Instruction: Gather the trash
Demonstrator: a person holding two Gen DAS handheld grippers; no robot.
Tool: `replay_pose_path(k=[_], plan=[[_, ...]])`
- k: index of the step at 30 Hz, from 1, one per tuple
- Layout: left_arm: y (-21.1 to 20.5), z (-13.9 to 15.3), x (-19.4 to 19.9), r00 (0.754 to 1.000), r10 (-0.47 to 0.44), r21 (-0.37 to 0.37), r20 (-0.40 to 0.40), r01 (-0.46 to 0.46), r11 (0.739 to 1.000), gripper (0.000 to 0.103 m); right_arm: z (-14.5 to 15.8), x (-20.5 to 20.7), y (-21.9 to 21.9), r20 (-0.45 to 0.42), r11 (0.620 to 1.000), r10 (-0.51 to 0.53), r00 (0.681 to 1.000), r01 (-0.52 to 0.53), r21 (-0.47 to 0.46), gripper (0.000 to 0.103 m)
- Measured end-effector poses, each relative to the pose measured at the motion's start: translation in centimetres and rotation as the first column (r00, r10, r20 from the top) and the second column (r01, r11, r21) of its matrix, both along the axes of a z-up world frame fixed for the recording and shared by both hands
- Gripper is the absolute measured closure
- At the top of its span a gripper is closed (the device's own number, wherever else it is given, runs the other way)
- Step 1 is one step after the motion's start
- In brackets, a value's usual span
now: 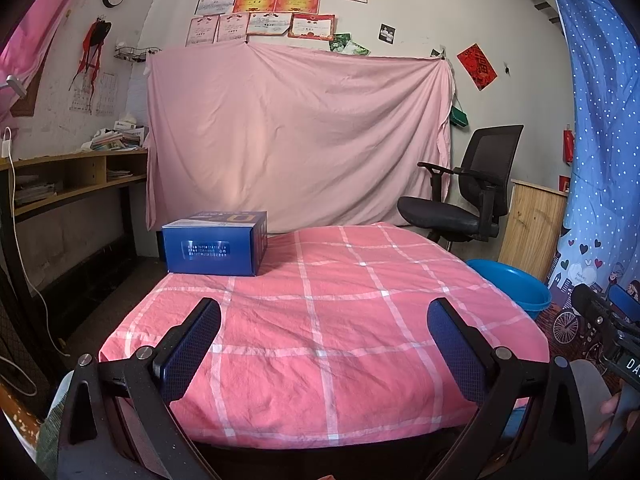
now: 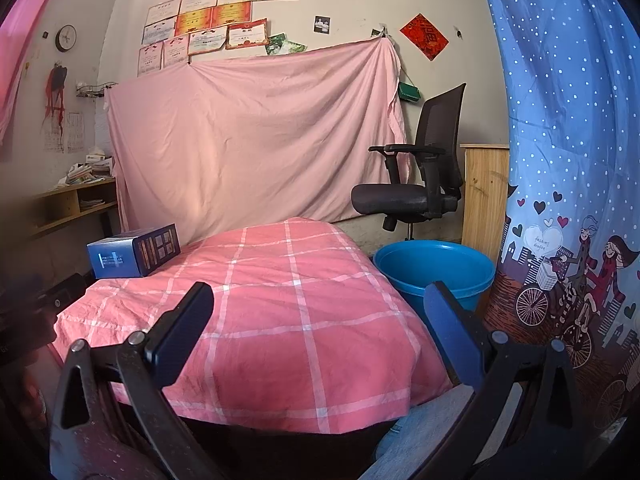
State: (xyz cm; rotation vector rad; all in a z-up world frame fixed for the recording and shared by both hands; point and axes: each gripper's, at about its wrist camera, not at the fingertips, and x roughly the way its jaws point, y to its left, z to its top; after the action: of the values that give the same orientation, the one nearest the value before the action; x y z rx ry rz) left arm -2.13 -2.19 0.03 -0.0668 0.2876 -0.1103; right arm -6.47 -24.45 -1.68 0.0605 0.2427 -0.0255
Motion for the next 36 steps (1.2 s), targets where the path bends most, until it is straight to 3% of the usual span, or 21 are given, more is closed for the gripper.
replay_pose_path(k=[36], plan=[[0.03, -0.11, -0.01, 1.000, -0.001, -0.001, 0.002, 0.001, 1.000, 0.002, -0.02, 0.00, 0.32, 0.000, 1.000, -0.002, 1.000, 0.002, 0.001, 0.000]])
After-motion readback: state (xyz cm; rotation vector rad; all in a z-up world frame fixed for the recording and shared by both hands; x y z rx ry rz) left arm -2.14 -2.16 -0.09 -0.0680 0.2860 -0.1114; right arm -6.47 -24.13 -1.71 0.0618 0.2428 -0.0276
